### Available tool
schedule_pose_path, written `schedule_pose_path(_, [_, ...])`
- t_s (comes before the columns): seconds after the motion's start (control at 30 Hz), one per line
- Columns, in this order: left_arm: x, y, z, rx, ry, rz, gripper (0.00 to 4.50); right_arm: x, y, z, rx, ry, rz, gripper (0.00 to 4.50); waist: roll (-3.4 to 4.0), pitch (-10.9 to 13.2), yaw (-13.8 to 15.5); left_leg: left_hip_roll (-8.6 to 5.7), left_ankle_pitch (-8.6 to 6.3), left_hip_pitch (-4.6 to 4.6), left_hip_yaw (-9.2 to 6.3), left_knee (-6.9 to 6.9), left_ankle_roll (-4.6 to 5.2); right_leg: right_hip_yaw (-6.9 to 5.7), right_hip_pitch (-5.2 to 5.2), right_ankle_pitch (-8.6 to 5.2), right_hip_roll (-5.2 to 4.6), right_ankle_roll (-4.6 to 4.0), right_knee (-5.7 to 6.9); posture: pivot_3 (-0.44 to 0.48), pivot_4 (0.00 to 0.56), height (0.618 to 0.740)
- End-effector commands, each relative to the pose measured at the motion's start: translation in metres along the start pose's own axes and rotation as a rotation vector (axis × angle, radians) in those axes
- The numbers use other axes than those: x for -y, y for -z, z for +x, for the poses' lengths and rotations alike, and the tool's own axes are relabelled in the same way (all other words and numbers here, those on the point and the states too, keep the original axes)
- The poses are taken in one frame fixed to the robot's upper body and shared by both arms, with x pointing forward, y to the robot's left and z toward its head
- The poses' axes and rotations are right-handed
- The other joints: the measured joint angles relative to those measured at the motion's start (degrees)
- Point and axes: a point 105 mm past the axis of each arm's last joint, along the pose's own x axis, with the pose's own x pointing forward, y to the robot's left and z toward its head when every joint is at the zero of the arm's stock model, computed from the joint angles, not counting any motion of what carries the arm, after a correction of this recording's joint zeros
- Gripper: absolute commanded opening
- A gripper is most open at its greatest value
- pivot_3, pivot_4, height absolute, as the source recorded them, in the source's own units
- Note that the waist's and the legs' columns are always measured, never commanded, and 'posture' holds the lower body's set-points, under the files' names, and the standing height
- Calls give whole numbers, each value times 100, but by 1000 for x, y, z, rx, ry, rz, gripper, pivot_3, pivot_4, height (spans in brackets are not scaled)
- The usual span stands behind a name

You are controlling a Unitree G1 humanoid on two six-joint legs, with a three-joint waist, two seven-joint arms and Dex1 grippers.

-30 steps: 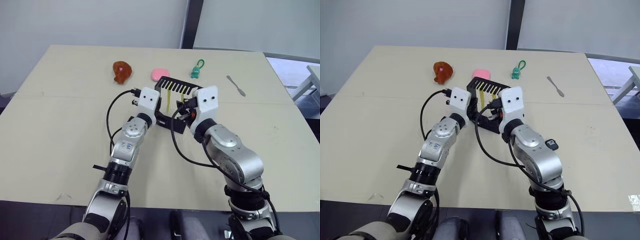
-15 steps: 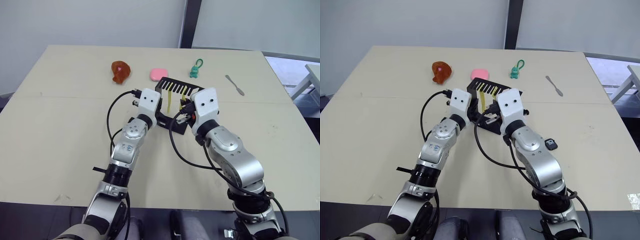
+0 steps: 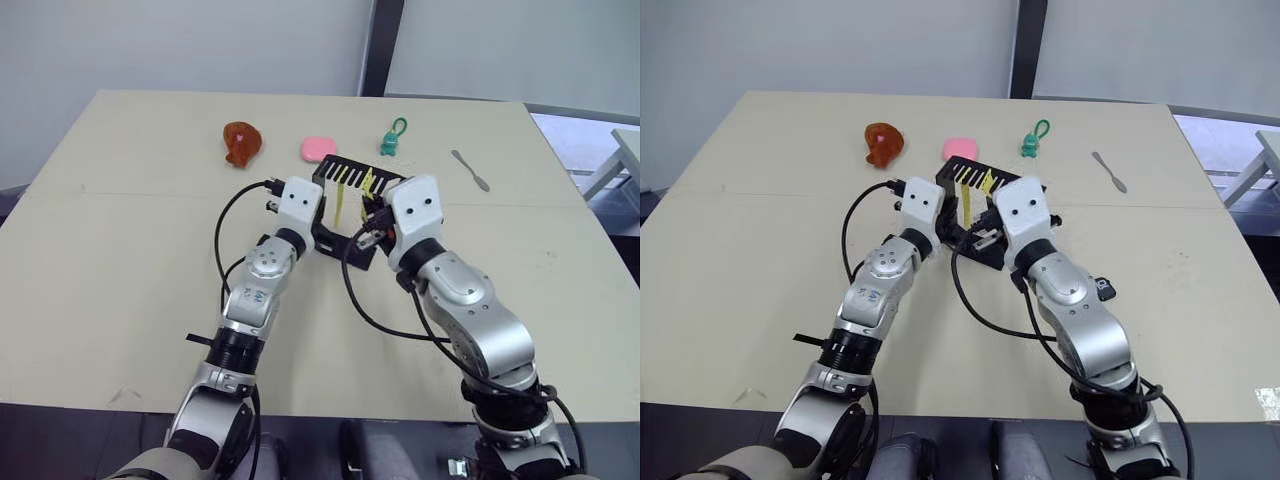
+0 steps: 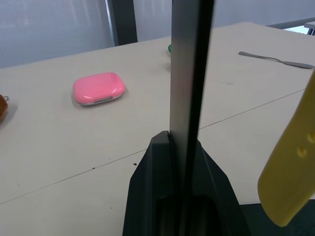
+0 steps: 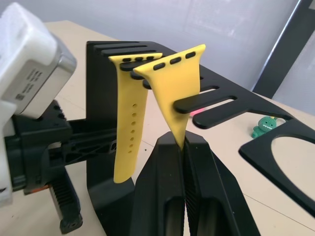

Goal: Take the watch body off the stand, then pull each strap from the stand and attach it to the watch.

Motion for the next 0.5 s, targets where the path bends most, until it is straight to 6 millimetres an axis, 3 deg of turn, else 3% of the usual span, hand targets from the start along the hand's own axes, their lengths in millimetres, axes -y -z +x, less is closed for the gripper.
schedule_pose_path(0.03, [0, -8, 2, 25, -7, 14, 0, -1, -21, -12, 98, -22, 10, 52, 0, 0, 1, 0, 0, 0, 0, 0, 0, 0, 0, 0, 0, 0, 0, 0, 150, 740])
schedule_pose_path(0.1, [-1, -7, 1, 24, -6, 10, 0, 1, -20, -17, 100, -26, 119, 52, 0, 0, -2, 0, 0, 0, 0, 0, 0, 0, 0, 0, 1, 0, 0, 0, 150, 740])
schedule_pose_path(0.37, [-2, -9, 3, 23, -4, 9, 0, 1, -23, -36, 120, -130, 76, 52, 0, 0, 0, 0, 0, 0, -2, -2, 0, -1, 2, 0, 1, 0, -3, 0, 150, 740])
schedule_pose_path(0.5, [-3, -12, 3, 35, -4, 3, 0, 3, -7, -56, 55, -217, 143, 52, -1, 0, 12, -1, 0, 0, -3, -2, 1, -2, 3, 0, 1, 0, -5, 0, 150, 740])
